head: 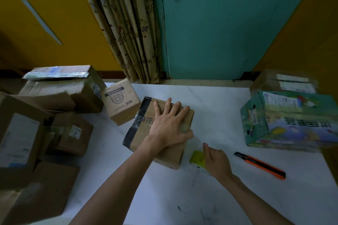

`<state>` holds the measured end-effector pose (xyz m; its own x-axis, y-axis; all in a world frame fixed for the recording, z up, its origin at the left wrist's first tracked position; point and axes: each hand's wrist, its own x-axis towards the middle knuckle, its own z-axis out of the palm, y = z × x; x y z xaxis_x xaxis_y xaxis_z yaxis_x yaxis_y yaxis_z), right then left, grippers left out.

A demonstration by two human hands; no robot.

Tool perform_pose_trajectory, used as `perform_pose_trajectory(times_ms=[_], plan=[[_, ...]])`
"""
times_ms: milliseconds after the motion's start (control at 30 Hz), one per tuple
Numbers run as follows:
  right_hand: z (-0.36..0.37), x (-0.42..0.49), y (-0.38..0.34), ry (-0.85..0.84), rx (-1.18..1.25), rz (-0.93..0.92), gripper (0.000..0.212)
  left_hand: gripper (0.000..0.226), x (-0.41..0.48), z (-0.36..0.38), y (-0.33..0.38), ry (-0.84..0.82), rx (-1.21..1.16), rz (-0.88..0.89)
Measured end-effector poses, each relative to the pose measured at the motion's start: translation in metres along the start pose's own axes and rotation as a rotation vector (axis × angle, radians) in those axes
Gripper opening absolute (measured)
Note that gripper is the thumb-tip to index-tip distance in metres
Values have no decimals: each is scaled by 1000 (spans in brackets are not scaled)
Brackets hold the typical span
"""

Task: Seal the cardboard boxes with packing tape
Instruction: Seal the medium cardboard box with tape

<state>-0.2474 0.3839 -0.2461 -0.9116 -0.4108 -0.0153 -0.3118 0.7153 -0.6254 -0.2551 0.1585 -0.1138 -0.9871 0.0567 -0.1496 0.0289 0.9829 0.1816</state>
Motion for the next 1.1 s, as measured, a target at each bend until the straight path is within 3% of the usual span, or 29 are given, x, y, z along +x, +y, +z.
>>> perform_pose_trajectory(times_ms=[67,167,267,300,333,400,433,500,600,700,800,967,1033,1100], plan=[[-4,-2,-1,-47,251,169,56,89,-1,-2,-3,-7,8,19],[-21,-7,17,-36,347,256,44,90,-3,-6,-13,-34,19,91],[-45,-15,64,116,71,246,10,91,-7,-6,-23,-43,44,156],[-54,-19,83,112,-69,262,12,90,-7,-5,-24,-42,50,167],[-63,-22,103,51,-224,277,28,91,-7,-5,-25,-44,56,173],[-78,-31,138,-153,-463,361,52,93,-7,-5,-24,-55,68,180],[-85,-36,150,-250,-555,404,57,93,-7,-5,-23,-54,66,187],[-86,-44,167,-250,-568,419,52,91,-8,-7,-22,-28,29,196],[-81,-46,172,-196,-485,442,32,73,-17,-8,-18,190,-96,261],[-84,-41,147,-144,-315,405,13,33,-42,2,2,666,-293,324],[-83,-44,98,-186,-116,345,17,17,-84,30,32,922,-453,143],[-91,-44,13,-353,40,87,40,23,-147,82,62,953,-634,-297],[-95,-40,-11,-369,37,-14,45,28,-160,89,76,803,-751,-450],[-95,-37,-25,-353,14,-43,42,26,-158,91,84,415,-893,-718]])
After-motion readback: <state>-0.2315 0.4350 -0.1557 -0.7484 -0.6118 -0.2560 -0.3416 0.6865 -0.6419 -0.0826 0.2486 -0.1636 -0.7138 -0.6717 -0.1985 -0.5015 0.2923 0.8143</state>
